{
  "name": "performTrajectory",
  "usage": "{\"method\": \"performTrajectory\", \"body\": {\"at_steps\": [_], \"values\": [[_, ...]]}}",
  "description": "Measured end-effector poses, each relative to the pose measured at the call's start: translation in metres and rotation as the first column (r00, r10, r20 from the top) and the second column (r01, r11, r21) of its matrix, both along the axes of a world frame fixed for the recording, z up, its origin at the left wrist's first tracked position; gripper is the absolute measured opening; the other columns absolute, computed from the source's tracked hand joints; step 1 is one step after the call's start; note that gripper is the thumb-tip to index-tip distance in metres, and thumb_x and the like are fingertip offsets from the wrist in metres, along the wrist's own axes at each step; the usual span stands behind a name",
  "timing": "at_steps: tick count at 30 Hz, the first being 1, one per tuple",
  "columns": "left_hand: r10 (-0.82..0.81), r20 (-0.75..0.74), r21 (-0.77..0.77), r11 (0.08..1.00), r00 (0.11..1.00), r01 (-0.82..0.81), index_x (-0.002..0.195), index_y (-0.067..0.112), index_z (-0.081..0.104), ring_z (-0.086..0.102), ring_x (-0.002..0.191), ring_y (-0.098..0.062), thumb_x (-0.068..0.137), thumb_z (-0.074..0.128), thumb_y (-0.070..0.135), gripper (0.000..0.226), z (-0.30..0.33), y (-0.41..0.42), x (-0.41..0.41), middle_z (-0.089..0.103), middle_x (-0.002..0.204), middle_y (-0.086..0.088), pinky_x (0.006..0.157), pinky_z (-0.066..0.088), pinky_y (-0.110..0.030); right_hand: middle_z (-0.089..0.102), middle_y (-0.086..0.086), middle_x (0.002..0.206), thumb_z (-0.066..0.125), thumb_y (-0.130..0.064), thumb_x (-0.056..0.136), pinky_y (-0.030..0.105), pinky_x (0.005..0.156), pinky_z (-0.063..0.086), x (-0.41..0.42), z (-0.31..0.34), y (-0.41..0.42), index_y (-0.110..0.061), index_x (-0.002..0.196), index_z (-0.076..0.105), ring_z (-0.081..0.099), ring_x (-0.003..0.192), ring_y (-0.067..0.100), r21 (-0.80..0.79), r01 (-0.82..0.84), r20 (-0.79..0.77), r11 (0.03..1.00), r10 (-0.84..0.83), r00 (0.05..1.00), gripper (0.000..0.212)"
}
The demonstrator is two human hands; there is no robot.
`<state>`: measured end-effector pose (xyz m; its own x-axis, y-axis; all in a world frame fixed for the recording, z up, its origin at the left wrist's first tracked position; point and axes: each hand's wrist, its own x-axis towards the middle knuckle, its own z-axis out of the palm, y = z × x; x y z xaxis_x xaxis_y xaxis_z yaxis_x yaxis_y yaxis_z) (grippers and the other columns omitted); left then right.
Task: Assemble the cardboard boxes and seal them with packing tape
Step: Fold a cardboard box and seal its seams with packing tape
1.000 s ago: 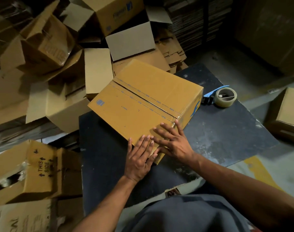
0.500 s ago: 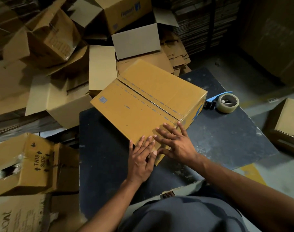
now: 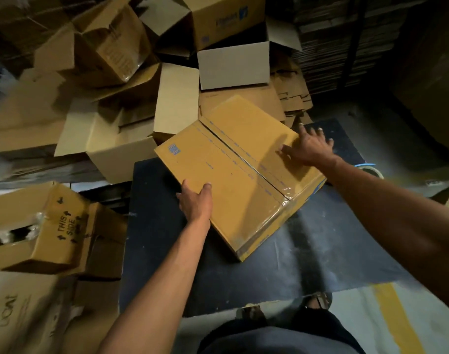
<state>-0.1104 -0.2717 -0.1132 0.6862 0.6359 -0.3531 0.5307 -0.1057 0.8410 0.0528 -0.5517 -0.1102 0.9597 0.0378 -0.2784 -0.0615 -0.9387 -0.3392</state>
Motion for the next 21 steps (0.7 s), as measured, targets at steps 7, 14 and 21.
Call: {"method": "performTrajectory", "body": {"at_steps": [7,14,21], "values": [[0.004,-0.037,-0.009,1.0,0.999,-0.004,0.16,0.024,0.028,0.058,0.109,-0.019,0.096,0.069,0.032,0.077,-0.001,0.033,-0.032,0.058,0.136,0.004,0.095,0.048,-0.035,0.057,0.019,0.131,0.051,-0.091,0.077,0.055,0.094,0.054,-0.08,0.004,0.01,-0.016,0.146,0.031,0.062,0.113,0.04,-0.182,-0.018,-0.124,0.983,-0.005,0.992,0.103],[-0.045,-0.146,0.043,0.998,0.988,0.052,0.161,0.024,0.027,0.064,0.099,-0.014,0.097,0.069,0.04,0.078,0.002,0.072,-0.064,0.059,0.134,-0.002,0.092,0.048,-0.039,0.044,0.025,0.15,0.052,-0.084,0.083,0.055,0.105,0.043,-0.126,0.014,0.013,-0.016,0.153,0.028,0.047,0.134,0.047,-0.007,0.08,-0.079,0.997,-0.08,0.994,0.1],[-0.015,-0.138,-0.072,0.997,0.99,0.005,0.118,0.027,0.063,0.069,0.101,-0.028,0.074,0.068,0.069,0.061,-0.005,0.062,-0.05,0.07,0.118,-0.003,0.092,0.058,-0.051,0.07,0.01,0.115,0.053,-0.101,0.057,0.052,0.088,0.059,-0.099,0.004,0.027,-0.02,0.137,0.054,0.071,0.098,0.032,0.343,0.42,-0.239,0.84,-0.354,0.904,0.114]]}}
